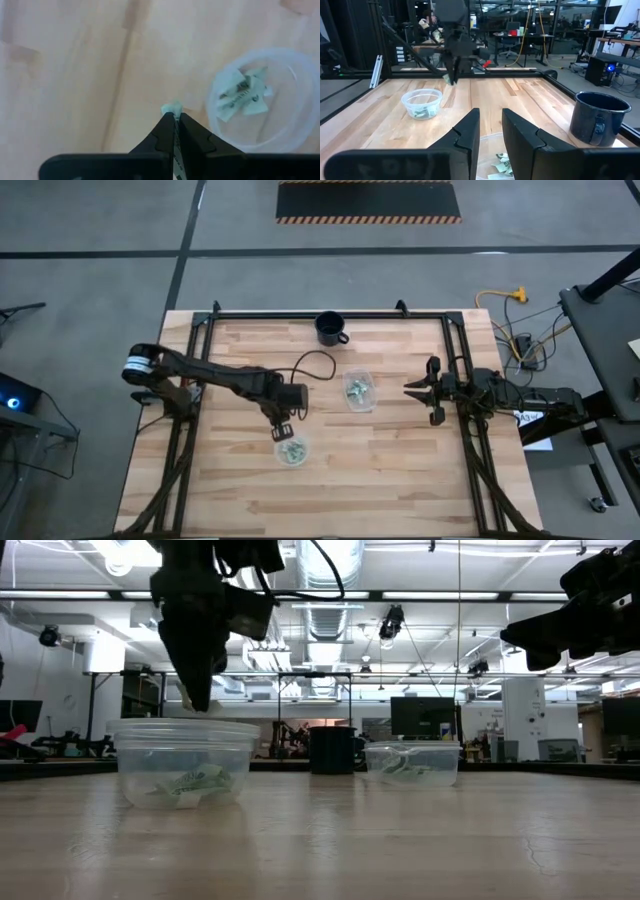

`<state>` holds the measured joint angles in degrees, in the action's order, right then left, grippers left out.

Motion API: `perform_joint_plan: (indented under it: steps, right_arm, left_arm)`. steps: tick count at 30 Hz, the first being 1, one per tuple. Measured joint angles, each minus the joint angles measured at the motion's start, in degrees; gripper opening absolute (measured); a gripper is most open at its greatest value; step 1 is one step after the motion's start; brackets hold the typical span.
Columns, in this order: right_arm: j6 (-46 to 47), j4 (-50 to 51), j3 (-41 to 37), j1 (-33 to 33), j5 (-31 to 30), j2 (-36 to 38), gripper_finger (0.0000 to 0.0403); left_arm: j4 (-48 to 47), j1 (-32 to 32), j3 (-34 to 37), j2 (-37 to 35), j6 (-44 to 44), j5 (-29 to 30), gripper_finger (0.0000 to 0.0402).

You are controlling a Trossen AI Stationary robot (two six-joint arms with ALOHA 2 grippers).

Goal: Pick and place items into bin
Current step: Put the white stevia packet into the left transparent bin

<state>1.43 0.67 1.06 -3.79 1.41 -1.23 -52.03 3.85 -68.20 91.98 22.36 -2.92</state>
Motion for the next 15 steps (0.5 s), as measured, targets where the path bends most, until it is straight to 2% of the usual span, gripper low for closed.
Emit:
perform_joint_plan:
  steps: [15]
  right_arm:
    - [-0.1, -0.1, 0.0, 0.0, 0.0, 0.0, 0.0072]
  left_arm:
    - [0.5, 6.5, -0.3, 0.4, 4.4, -0.2, 0.0000]
